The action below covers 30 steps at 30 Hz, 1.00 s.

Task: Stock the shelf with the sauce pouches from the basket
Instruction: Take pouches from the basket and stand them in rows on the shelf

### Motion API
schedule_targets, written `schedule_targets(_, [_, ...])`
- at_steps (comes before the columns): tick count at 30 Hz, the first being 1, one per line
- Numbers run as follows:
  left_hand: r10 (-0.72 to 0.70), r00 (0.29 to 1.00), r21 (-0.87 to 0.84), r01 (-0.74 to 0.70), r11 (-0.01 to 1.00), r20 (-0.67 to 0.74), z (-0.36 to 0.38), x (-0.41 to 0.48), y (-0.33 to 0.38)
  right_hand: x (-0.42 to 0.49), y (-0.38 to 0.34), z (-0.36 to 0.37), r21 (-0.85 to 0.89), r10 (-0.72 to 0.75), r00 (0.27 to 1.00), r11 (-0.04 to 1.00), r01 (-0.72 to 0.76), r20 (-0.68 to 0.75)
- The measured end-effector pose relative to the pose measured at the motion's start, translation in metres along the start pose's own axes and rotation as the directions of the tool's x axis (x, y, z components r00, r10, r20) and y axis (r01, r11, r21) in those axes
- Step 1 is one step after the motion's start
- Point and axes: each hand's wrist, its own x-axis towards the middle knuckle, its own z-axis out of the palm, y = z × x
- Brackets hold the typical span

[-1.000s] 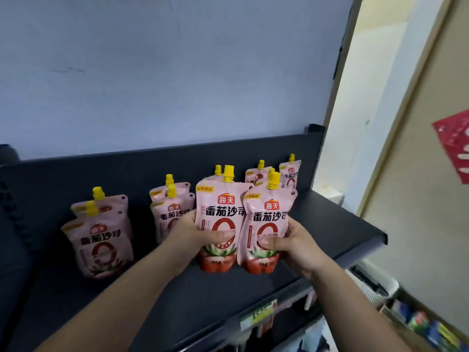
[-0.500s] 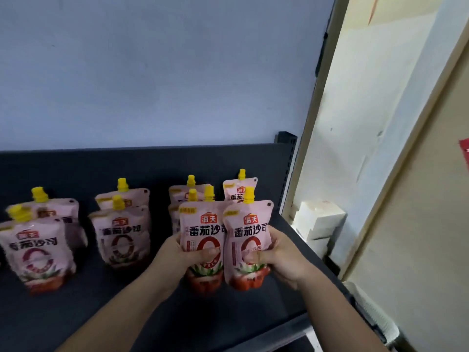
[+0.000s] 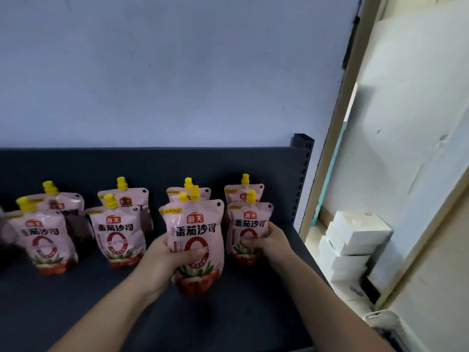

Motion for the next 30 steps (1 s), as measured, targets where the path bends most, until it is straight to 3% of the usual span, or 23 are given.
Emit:
schedule_targets(12, [-0.024, 0.999, 0.070, 0.021, 0.997, 0.033, 0.008, -0.007, -0.003, 0.022, 0.005, -0.012, -0.183, 0.037, 0.983, 0.983, -0.003, 0.179])
schedule_targets(30, [-0.041, 0.999, 0.070, 0.038, 0.997, 0.035, 0.017, -0.019, 0.003, 0.003, 0.005, -0.009, -0.291, -0.058, 0.997, 0.956, 0.041, -0.049])
